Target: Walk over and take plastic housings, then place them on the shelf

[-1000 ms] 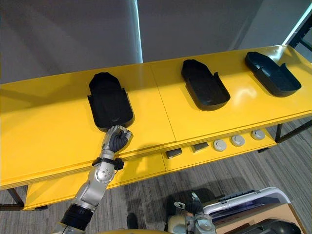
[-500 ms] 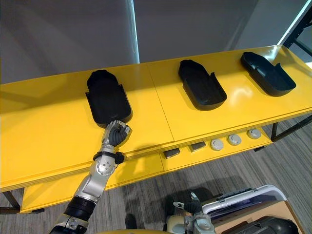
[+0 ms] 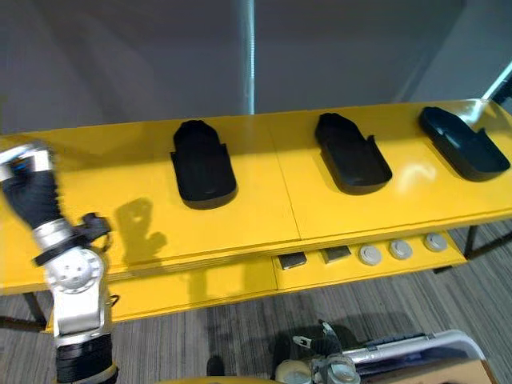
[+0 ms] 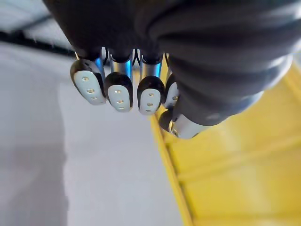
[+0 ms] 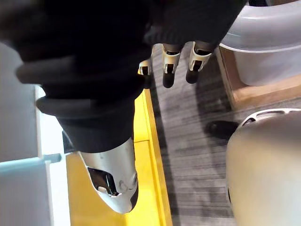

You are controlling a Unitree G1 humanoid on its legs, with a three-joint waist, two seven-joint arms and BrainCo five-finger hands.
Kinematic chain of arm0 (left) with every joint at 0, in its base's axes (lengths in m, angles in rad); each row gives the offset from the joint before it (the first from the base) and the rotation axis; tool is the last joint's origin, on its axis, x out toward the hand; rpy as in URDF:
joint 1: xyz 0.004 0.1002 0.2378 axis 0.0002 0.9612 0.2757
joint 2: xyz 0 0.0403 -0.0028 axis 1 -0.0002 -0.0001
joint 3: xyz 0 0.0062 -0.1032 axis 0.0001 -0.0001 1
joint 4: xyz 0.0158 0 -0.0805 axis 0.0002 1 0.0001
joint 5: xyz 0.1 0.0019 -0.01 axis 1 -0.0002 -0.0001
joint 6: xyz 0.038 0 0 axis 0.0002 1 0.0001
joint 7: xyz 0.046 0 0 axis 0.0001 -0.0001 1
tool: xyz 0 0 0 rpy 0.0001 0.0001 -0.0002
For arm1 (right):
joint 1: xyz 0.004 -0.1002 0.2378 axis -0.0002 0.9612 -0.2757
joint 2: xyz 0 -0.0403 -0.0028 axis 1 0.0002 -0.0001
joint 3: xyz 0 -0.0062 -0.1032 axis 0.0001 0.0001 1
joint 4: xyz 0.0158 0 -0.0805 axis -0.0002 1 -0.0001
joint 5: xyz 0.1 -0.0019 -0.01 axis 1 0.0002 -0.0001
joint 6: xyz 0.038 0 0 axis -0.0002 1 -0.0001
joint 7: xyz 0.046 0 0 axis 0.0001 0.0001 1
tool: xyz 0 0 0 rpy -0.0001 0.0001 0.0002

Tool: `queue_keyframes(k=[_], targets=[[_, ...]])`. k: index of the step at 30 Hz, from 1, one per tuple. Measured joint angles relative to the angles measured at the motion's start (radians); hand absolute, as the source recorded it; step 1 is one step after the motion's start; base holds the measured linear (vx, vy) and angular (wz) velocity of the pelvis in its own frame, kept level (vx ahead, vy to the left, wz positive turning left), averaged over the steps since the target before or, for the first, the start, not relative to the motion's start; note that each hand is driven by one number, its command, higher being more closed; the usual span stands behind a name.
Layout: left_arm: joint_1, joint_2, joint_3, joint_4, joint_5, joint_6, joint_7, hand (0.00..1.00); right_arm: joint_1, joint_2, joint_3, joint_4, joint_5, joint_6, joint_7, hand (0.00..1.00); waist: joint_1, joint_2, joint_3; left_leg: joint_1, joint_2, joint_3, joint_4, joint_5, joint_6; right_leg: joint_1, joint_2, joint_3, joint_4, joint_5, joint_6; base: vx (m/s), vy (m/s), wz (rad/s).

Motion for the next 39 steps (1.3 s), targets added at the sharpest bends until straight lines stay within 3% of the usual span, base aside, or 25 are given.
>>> queue_keyframes(k=[4,5,8,10,12,15,23,26,31,36,39], targets=[[0.117,-0.001,0.068,0.254,-0.085,0.042,0.008,1.00,0.014,-0.001,-0.004,-0.004,0.000,0.002,-0.001,0.00,0.026,-0.001,-0.004,0.003,0.001,-0.010,0.000,0.004,0.004,0.010,0.000,-0.025,0.012,-0.014,-0.001,0.01,0.003,0.19],[0.154,-0.003,0.075,0.353,-0.124,0.074,-0.016,0.00,0.014,0.002,-0.003,-0.009,-0.001,0.004,0.000,0.00,0.028,-0.004,-0.009,0.008,0.003,-0.012,0.000,0.004,0.004,0.011,-0.002,-0.028,0.023,-0.022,-0.002,0.02,0.005,0.06],[0.209,-0.046,0.099,0.614,-0.179,0.145,-0.081,0.00,0.035,0.020,0.001,-0.083,-0.001,0.008,0.000,0.00,0.028,-0.011,-0.032,0.017,0.004,-0.008,0.000,0.001,0.002,0.015,-0.005,-0.030,0.035,-0.033,0.000,0.01,0.002,0.02],[0.227,-0.071,0.087,0.755,-0.228,0.163,-0.124,0.00,0.035,0.031,0.001,-0.093,-0.001,0.008,0.000,0.00,0.028,-0.015,-0.038,0.023,0.004,-0.006,0.000,-0.002,0.000,0.017,-0.007,-0.030,0.045,-0.041,0.003,0.00,0.000,0.00],[0.239,-0.087,0.015,0.919,-0.231,0.185,-0.191,0.00,0.039,0.040,0.001,-0.093,-0.001,0.008,-0.008,0.00,0.029,-0.017,-0.040,0.030,0.004,-0.001,0.000,-0.007,-0.002,0.018,-0.009,-0.027,0.056,-0.047,0.002,-0.01,0.006,-0.02],[0.243,-0.095,-0.106,1.031,-0.184,0.198,-0.255,0.00,0.046,0.042,-0.001,-0.092,0.000,0.008,-0.033,0.00,0.026,-0.017,-0.041,0.036,0.004,0.009,0.000,-0.011,0.003,0.018,-0.009,-0.019,0.059,-0.048,0.003,-0.02,0.008,-0.08],[0.209,-0.083,-0.298,1.083,-0.020,0.197,-0.300,0.00,0.052,0.030,-0.028,-0.067,0.007,0.008,-0.055,0.00,0.019,0.026,-0.047,0.043,0.015,0.029,0.000,-0.019,-0.009,0.014,0.005,0.004,0.051,-0.056,0.002,0.00,-0.014,-0.09],[0.200,-0.067,-0.338,1.083,-0.005,0.196,-0.313,0.00,0.049,0.026,-0.029,-0.067,0.007,0.008,-0.064,0.00,0.017,0.033,-0.044,0.047,0.024,0.034,0.004,-0.021,-0.017,0.015,0.015,0.008,0.052,-0.061,0.002,0.04,-0.031,-0.05],[0.199,-0.047,-0.386,1.084,0.020,0.196,-0.314,0.00,0.048,0.027,-0.030,-0.065,0.005,0.008,-0.065,0.00,0.012,0.030,-0.041,0.055,0.041,0.046,0.017,-0.030,-0.030,0.014,0.029,0.018,0.072,-0.081,-0.011,0.06,-0.031,-0.08],[0.152,-0.037,-0.415,1.087,0.029,0.196,-0.314,0.00,0.024,0.026,-0.035,-0.064,-0.004,0.007,-0.070,0.00,0.012,0.031,-0.002,-0.009,0.062,0.048,0.177,-0.115,-0.058,-0.040,0.025,0.049,0.181,-0.146,-0.019,0.04,-0.016,-0.14],[0.123,-0.036,-0.413,1.086,0.028,0.196,-0.309,0.00,-0.009,0.025,-0.024,-0.064,-0.012,0.006,-0.085,0.00,0.019,0.030,0.006,-0.038,0.054,0.045,0.222,-0.118,-0.062,-0.095,0.024,0.095,0.217,-0.151,-0.023,0.05,-0.029,-0.43]])
